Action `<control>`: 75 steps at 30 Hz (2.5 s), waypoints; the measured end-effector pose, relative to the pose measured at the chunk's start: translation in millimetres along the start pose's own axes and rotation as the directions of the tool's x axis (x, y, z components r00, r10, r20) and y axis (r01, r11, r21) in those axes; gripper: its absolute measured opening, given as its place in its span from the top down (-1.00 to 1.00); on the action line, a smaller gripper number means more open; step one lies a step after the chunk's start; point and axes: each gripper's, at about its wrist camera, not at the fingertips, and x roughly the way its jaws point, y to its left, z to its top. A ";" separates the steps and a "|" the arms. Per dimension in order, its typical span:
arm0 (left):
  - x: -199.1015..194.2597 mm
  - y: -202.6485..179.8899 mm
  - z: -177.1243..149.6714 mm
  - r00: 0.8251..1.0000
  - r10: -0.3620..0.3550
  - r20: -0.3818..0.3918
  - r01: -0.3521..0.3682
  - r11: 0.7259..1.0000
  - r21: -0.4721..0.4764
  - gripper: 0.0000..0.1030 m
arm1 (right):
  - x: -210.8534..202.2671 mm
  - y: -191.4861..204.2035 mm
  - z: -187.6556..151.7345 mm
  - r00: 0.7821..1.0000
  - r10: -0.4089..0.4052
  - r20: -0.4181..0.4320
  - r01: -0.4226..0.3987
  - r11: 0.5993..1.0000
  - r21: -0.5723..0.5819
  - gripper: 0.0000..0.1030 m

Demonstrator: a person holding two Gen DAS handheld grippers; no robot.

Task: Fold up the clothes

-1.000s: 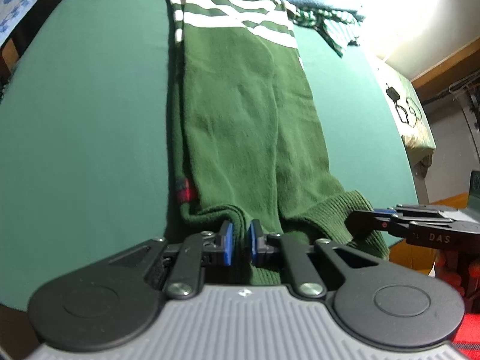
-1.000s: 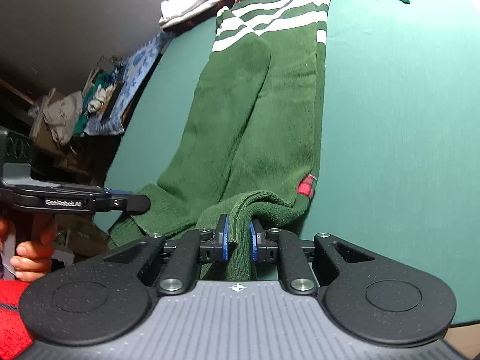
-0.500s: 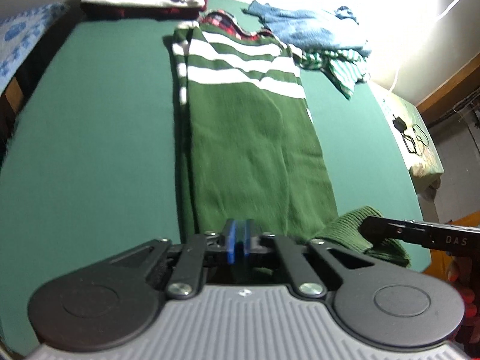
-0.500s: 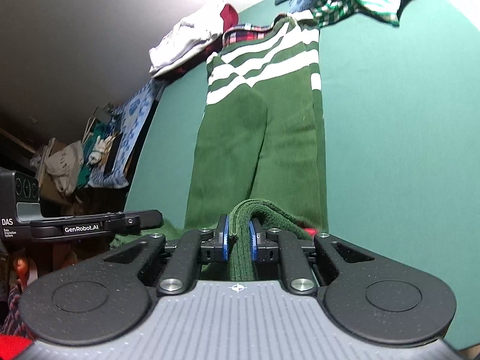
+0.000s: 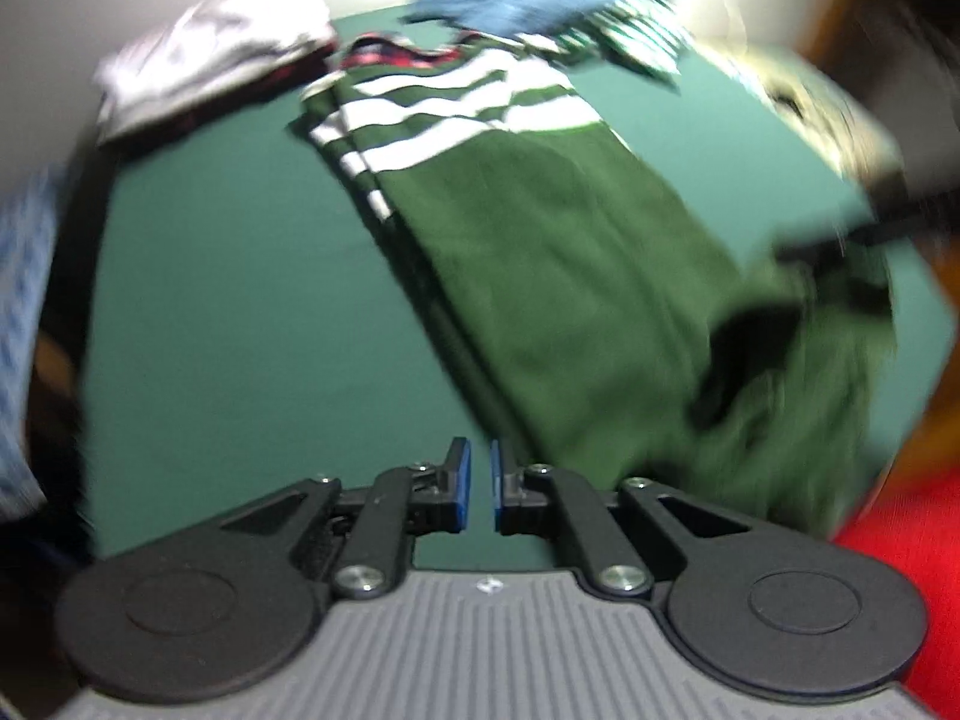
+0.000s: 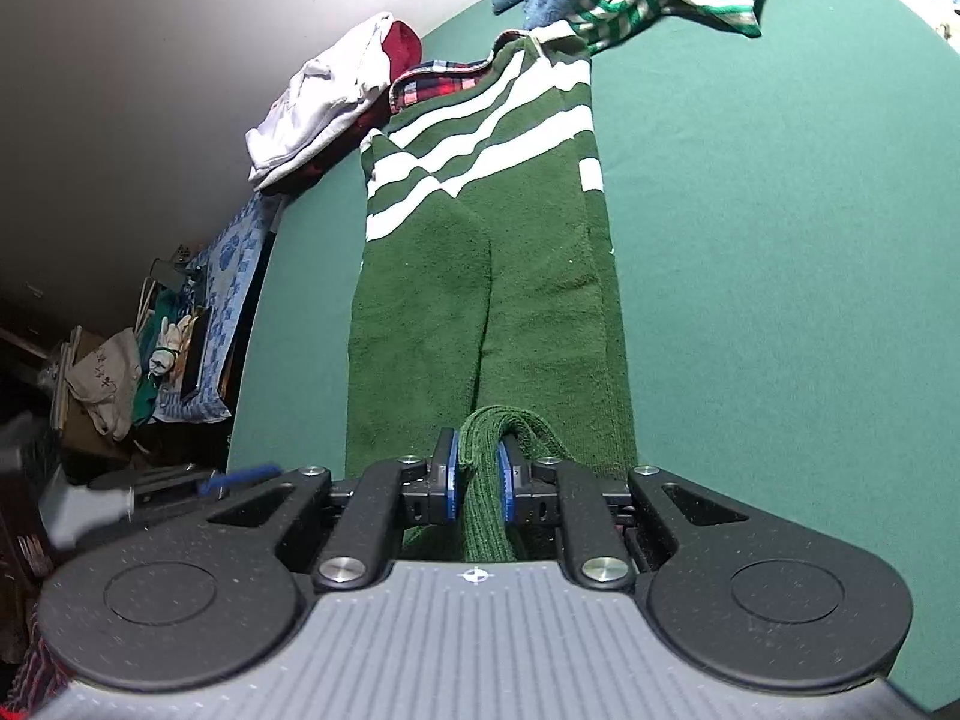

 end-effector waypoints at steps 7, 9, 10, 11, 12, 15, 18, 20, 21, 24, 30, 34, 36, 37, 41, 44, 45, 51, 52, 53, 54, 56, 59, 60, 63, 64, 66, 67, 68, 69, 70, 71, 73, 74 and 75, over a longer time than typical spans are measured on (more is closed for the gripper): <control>-19.5 -31.1 -17.9 0.996 -0.039 0.080 0.012 0.950 0.311 0.04 | 8.7 -2.4 7.4 1.000 -0.013 -0.028 0.014 1.000 0.016 0.72; -11.7 -39.8 -13.6 0.993 -0.072 0.098 0.035 0.939 0.341 -0.05 | 11.1 -2.4 8.4 0.999 -0.013 -0.035 0.013 1.000 0.011 0.72; -7.3 -43.6 -11.1 0.990 -0.090 0.106 0.048 0.935 0.352 -0.09 | 11.6 -2.4 8.8 0.999 -0.013 -0.038 0.014 1.000 0.009 0.72; -1.4 -45.2 -8.3 0.990 -0.099 0.104 0.057 0.934 0.352 -0.10 | 12.1 -2.4 9.1 0.999 -0.014 -0.040 0.014 1.000 0.008 0.72; 5.2 -45.8 -5.3 0.990 -0.103 0.096 0.064 0.936 0.346 -0.10 | 11.9 -2.4 9.0 0.999 -0.015 -0.041 0.015 1.000 0.006 0.72; 19.0 -46.1 1.8 0.990 -0.111 0.089 0.077 0.944 0.322 -0.07 | 10.5 -5.2 9.0 0.999 -0.015 -0.043 0.015 1.000 0.003 0.72; 19.2 -42.7 6.8 0.982 -0.161 0.104 0.125 0.950 0.287 0.08 | 10.6 -5.5 9.2 0.999 -0.014 -0.044 0.014 1.000 -0.003 0.72; 19.0 -40.0 8.6 0.970 -0.217 0.111 0.183 0.948 0.260 0.12 | 11.5 -6.2 9.8 0.999 -0.007 -0.047 0.007 1.000 -0.006 0.72; 21.1 -38.7 9.8 0.966 -0.234 0.110 0.201 0.948 0.247 0.12 | 12.8 -6.2 10.5 0.999 -0.005 -0.049 0.005 1.000 -0.006 0.72; 30.7 -33.7 13.6 0.966 -0.239 0.100 0.215 0.955 0.207 0.18 | 17.2 -10.1 14.6 0.998 -0.003 -0.061 0.004 1.000 0.015 0.72; 36.2 -22.5 12.2 0.969 -0.227 0.103 0.215 0.970 0.112 0.23 | 21.0 -10.7 20.5 0.997 0.018 -0.069 -0.016 1.000 0.021 0.47; 33.7 -14.2 7.9 0.966 -0.231 0.113 0.225 0.972 0.063 0.12 | 1.8 -15.5 23.9 0.996 0.069 -0.053 -0.071 0.997 -0.040 0.20; 32.2 -9.8 6.3 0.962 -0.243 0.121 0.240 0.970 0.036 -0.04 | -10.9 -18.4 23.8 0.995 0.095 -0.035 -0.098 0.991 -0.088 0.19; 33.7 -9.2 6.4 0.961 -0.250 0.119 0.249 0.968 0.028 -0.06 | -17.1 -18.7 22.5 0.996 0.092 -0.021 -0.094 0.987 -0.131 0.16; 45.8 -13.7 8.0 0.959 -0.275 0.072 0.273 0.961 0.029 -0.06 | -28.3 -6.3 10.7 1.000 -0.022 -0.020 0.010 0.890 -0.456 0.02; 50.9 -14.8 7.0 0.960 -0.272 0.057 0.272 0.962 0.013 -0.04 | -29.8 -2.3 -3.3 0.995 -0.087 -0.044 0.038 0.765 -0.643 0.01; 51.7 -14.1 6.9 0.960 -0.275 0.055 0.275 0.961 0.004 -0.03 | -27.6 -2.3 -5.7 0.994 -0.087 -0.061 0.025 0.748 -0.664 0.01; 48.1 -16.3 4.4 0.961 -0.271 0.061 0.272 0.962 -0.017 0.27 | -0.1 2.2 -10.4 0.996 -0.046 -0.083 -0.028 0.695 -0.718 -0.02; 47.6 -16.9 3.6 0.962 -0.266 0.063 0.267 0.963 -0.019 0.35 | 5.0 1.3 -6.7 0.996 -0.029 -0.084 -0.039 0.708 -0.705 -0.02; 47.5 -16.4 2.7 0.963 -0.262 0.064 0.264 0.964 -0.028 0.43 | 9.4 0.3 -3.6 0.996 -0.010 -0.091 -0.056 0.724 -0.688 -0.03; 47.5 -14.3 1.5 0.963 -0.261 0.068 0.264 0.963 -0.047 0.44 | 14.2 -0.2 0.2 0.995 0.006 -0.102 -0.073 0.736 -0.673 -0.05; 47.3 -8.9 -1.0 0.963 -0.260 0.077 0.266 0.960 -0.089 0.45 | 22.8 0.5 6.3 0.992 0.028 -0.122 -0.102 0.749 -0.654 -0.05; 45.8 -3.7 -3.6 0.962 -0.257 0.093 0.268 0.954 -0.136 0.45 | 35.8 0.4 14.9 0.985 0.065 -0.158 -0.150 0.769 -0.621 -0.06; 45.8 -3.0 -4.1 0.962 -0.254 0.099 0.267 0.952 -0.147 0.45 | 40.8 -0.6 16.9 0.983 0.065 -0.171 -0.157 0.779 -0.607 -0.07; 47.7 1.1 -5.9 0.961 -0.255 0.111 0.273 0.941 -0.199 0.37 | 53.3 -3.0 21.5 0.974 0.075 -0.212 -0.184 0.809 -0.558 -0.07; 47.7 1.8 -6.6 0.960 -0.257 0.114 0.276 0.938 -0.209 0.38 | 55.6 -4.2 22.3 0.969 0.088 -0.230 -0.202 0.819 -0.537 -0.07; 47.3 2.1 -8.2 0.960 -0.255 0.118 0.276 0.936 -0.219 0.26 | 59.0 -5.0 22.1 0.955 0.112 -0.273 -0.242 0.829 -0.504 -0.07; 48.1 1.9 -8.4 0.960 -0.253 0.118 0.274 0.936 -0.222 0.19 | 60.3 -3.8 20.9 0.952 0.112 -0.286 -0.249 0.826 -0.505 -0.08; 49.5 1.4 -8.3 0.961 -0.249 0.116 0.270 0.937 -0.223 0.12 | 61.0 -2.3 19.9 0.952 0.104 -0.288 -0.245 0.823 -0.513 -0.08; 51.0 1.0 -8.2 0.962 -0.246 0.115 0.266 0.938 -0.224 0.10 | 61.6 -0.8 18.9 0.953 0.094 -0.288 -0.239 0.820 -0.521 -0.06; 52.4 0.6 -8.1 0.964 -0.243 0.113 0.263 0.938 -0.225 0.08 | 60.4 0.1 19.0 0.955 0.091 -0.283 -0.232 0.822 -0.520 0.13; 53.0 -0.2 -7.6 0.964 -0.242 0.113 0.262 0.939 -0.223 0.10 | 59.2 1.0 19.3 0.957 0.089 -0.275 -0.225 0.825 -0.517 0.28; 52.7 -1.6 -6.9 0.962 -0.247 0.114 0.266 0.939 -0.217 0.13 | 54.7 2.8 18.0 0.958 0.089 -0.272 -0.221 0.833 -0.507 0.60; 52.1 -1.7 -7.1 0.961 -0.253 0.114 0.272 0.938 -0.216 0.33 | 50.6 3.9 15.5 0.959 0.091 -0.267 -0.221 0.832 -0.508 0.66; 51.5 -1.9 -7.3 0.959 -0.259 0.114 0.278 0.936 -0.215 0.46 | 45.9 5.7 12.4 0.962 0.089 -0.257 -0.215 0.830 -0.515 0.68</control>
